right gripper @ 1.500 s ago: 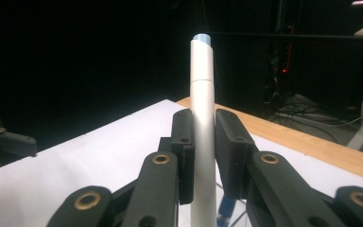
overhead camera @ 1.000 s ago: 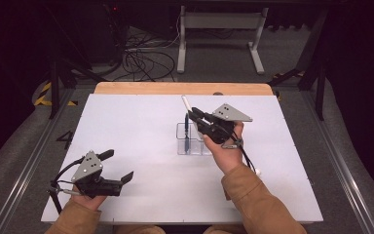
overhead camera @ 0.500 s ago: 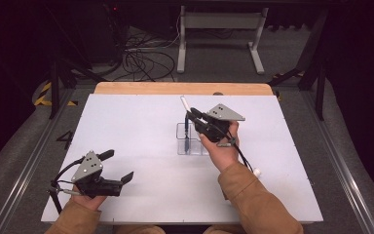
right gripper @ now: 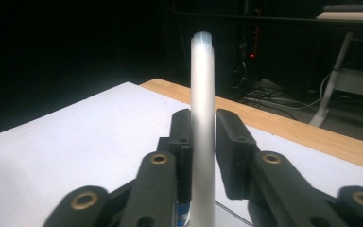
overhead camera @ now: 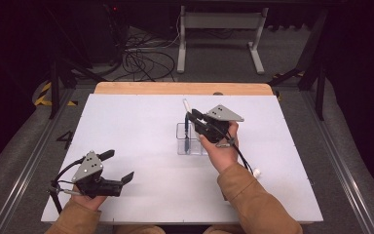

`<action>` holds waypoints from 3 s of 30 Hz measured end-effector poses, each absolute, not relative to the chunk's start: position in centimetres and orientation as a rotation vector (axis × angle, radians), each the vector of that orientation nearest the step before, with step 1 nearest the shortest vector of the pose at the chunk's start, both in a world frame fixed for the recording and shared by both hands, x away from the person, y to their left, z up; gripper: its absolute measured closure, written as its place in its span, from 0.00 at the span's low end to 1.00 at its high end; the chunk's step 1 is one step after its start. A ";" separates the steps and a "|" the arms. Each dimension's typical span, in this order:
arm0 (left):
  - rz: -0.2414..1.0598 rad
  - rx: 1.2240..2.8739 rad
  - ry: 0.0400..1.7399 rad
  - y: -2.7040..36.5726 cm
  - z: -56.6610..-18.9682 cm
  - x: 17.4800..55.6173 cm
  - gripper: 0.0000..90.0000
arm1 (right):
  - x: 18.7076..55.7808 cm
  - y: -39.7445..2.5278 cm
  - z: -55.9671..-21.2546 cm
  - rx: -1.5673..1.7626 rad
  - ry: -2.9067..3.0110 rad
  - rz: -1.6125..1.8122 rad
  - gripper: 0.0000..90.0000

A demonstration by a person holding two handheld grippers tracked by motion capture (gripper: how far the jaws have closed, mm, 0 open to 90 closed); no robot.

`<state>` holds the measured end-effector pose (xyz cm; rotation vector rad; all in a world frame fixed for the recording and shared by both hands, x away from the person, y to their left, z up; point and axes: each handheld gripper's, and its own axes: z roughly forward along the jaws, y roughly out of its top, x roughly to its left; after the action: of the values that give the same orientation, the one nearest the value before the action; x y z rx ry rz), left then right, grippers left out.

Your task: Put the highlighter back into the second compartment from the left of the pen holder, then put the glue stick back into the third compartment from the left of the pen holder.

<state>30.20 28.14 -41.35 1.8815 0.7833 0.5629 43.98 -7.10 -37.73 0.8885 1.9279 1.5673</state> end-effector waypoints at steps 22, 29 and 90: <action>0.556 1.880 0.766 27.6 -41.1 30.4 0.03 | 40.4 -13.5 -33.7 0.834 1.900 1.633 0.29; 0.542 1.884 0.749 27.0 -40.9 30.6 0.03 | 39.5 -15.3 -33.5 0.828 1.903 1.614 0.30; 0.282 2.055 0.595 11.0 -35.9 33.1 0.05 | 41.0 -23.4 -38.1 0.865 2.019 1.490 0.17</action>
<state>33.10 10.97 -35.92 2.0554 0.5954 0.2821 41.02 -23.43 -38.13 0.8645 2.0195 1.4904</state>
